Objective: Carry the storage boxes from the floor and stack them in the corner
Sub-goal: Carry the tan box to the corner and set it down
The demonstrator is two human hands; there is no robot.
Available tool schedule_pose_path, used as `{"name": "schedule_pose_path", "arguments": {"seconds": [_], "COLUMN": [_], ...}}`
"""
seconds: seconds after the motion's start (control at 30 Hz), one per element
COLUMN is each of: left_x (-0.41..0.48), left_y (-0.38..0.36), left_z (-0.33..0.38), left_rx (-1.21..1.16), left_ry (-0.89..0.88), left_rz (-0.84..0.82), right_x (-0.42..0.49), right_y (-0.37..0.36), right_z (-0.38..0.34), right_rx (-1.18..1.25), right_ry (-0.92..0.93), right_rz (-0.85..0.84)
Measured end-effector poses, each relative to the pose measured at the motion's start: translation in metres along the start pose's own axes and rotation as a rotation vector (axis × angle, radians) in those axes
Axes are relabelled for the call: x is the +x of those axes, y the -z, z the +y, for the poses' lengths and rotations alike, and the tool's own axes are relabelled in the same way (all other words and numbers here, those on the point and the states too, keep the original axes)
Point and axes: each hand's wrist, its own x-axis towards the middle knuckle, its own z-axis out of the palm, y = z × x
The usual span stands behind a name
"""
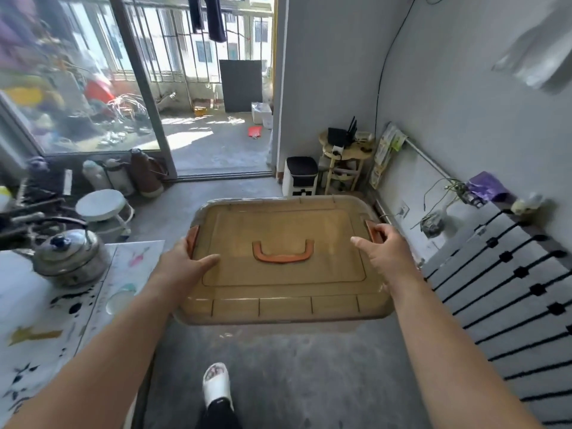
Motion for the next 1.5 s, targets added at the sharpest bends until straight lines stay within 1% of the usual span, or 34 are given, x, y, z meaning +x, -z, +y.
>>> {"name": "schedule_pose_path", "arguments": {"seconds": [0.13, 0.27, 0.37, 0.47, 0.53, 0.6, 0.63, 0.73, 0.9, 0.97, 1.13, 1.3, 1.4, 1.5], "left_x": [0.116, 0.239, 0.32, 0.386, 0.437, 0.459, 0.468, 0.523, 0.611, 0.646, 0.714, 0.784, 0.821, 0.864], "left_y": [0.005, 0.015, 0.018, 0.006, -0.02, -0.034, -0.041, -0.085, -0.155, -0.181, -0.235, -0.309, -0.354, -0.403], "left_z": [0.011, 0.046, 0.081, 0.123, 0.153, 0.173, 0.178, 0.222, 0.319, 0.361, 0.431, 0.486, 0.515, 0.552], "left_rx": [-0.004, 0.055, 0.079, 0.095, 0.098, 0.108, 0.115, 0.157, 0.181, 0.173, 0.18, 0.23, 0.324, 0.425], "left_ry": [0.013, -0.014, -0.048, -0.095, -0.138, -0.179, -0.176, -0.177, -0.233, -0.263, -0.357, -0.434, -0.502, -0.593], "left_rz": [-0.028, -0.069, -0.082, -0.127, -0.165, -0.18, -0.185, -0.219, -0.255, -0.276, -0.339, -0.456, -0.555, -0.692], "right_x": [0.097, 0.193, 0.249, 0.297, 0.341, 0.363, 0.372, 0.44, 0.559, 0.602, 0.674, 0.726, 0.747, 0.777], "right_y": [-0.059, -0.106, -0.121, -0.127, -0.123, -0.119, -0.118, -0.106, -0.063, -0.04, -0.003, 0.009, 0.01, 0.006], "right_z": [-0.021, -0.053, -0.072, -0.078, -0.074, -0.072, -0.07, -0.059, -0.06, -0.063, -0.062, -0.036, -0.02, -0.01], "right_rx": [-0.004, 0.019, 0.043, 0.059, 0.075, 0.08, 0.078, 0.091, 0.087, 0.071, 0.056, 0.071, 0.106, 0.158], "right_ry": [-0.031, -0.072, -0.104, -0.131, -0.164, -0.185, -0.201, -0.251, -0.29, -0.308, -0.324, -0.4, -0.498, -0.609], "right_rz": [-0.002, 0.049, 0.104, 0.167, 0.218, 0.224, 0.239, 0.275, 0.323, 0.366, 0.446, 0.576, 0.647, 0.734]}}
